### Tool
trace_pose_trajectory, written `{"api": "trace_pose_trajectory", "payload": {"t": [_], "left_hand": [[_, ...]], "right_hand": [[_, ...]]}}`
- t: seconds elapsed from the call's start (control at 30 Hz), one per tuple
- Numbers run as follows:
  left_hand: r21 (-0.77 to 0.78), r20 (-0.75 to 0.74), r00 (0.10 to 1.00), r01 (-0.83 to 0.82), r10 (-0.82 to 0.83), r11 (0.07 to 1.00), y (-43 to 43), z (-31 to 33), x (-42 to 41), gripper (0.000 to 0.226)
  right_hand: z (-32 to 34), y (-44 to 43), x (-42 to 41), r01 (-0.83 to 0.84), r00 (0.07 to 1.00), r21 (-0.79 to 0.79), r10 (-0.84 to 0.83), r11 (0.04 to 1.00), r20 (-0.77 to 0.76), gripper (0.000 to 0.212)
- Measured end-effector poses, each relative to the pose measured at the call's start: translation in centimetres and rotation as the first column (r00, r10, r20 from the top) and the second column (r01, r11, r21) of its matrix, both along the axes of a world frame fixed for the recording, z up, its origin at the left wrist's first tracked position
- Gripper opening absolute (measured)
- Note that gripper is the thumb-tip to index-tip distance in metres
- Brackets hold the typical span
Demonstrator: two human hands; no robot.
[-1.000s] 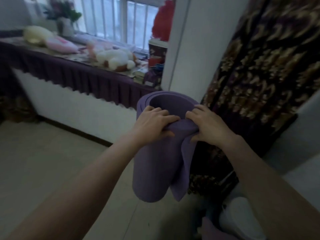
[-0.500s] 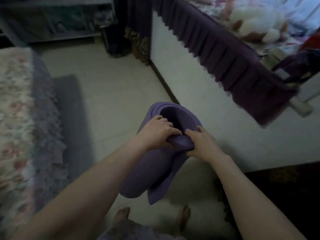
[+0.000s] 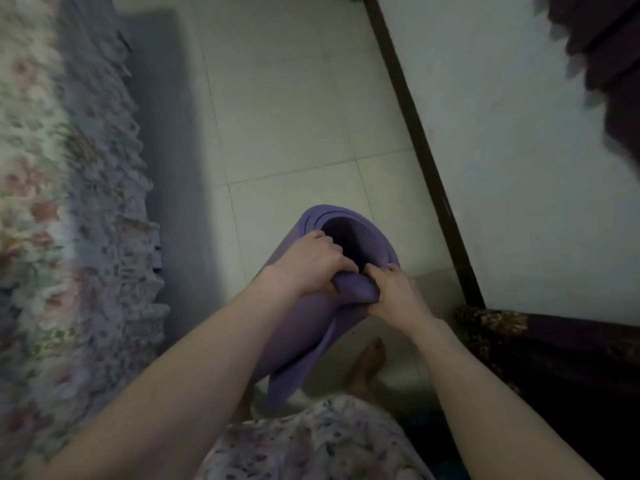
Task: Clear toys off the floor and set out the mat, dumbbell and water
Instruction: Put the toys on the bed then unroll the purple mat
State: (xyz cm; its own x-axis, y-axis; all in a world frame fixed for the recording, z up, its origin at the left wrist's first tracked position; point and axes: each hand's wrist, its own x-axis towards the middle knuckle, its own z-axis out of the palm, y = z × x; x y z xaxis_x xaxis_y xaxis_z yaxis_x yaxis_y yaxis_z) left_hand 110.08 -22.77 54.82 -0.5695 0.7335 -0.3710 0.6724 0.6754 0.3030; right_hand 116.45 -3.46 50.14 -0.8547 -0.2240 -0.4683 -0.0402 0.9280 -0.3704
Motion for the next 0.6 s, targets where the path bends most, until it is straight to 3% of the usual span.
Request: {"api": "trace_pose_trajectory", "payload": {"t": [0.2, 0.37, 0.43, 0.5, 0.6], "left_hand": [[-0.033, 0.094, 0.994, 0.056, -0.053, 0.998, -1.7, -5.3, 0.3, 0.035], [-0.049, 0.072, 0.997, 0.036, -0.033, 0.998, 2.0, -11.1, -0.8, 0.038], [0.078, 0.063, 0.997, -0.050, 0.045, 0.996, 4.4, -15.0, -0.8, 0.050], [0.107, 0.079, 0.970, -0.236, 0.228, 0.966, 5.7, -19.3, 0.0, 0.081], [-0.180, 0.220, 0.838, -0.468, 0.499, 0.865, 5.6, -27.5, 2.6, 0.114]], "right_hand": [[-4.9, -2.2, 1.1, 0.056, 0.991, -0.073, -0.047, 0.996, 0.127, 0.059], [-11.4, 0.1, -0.6, 0.129, 0.967, -0.137, -0.094, 0.982, 0.237, 0.070], [-14.8, 1.8, -0.8, 0.195, 0.946, -0.133, -0.151, 0.972, 0.286, 0.078], [-18.7, 3.3, -0.4, 0.277, 0.921, -0.151, -0.218, 0.949, 0.323, 0.082], [-26.2, 6.5, 0.9, 0.447, 0.845, -0.145, -0.364, 0.882, 0.391, 0.091]]}}
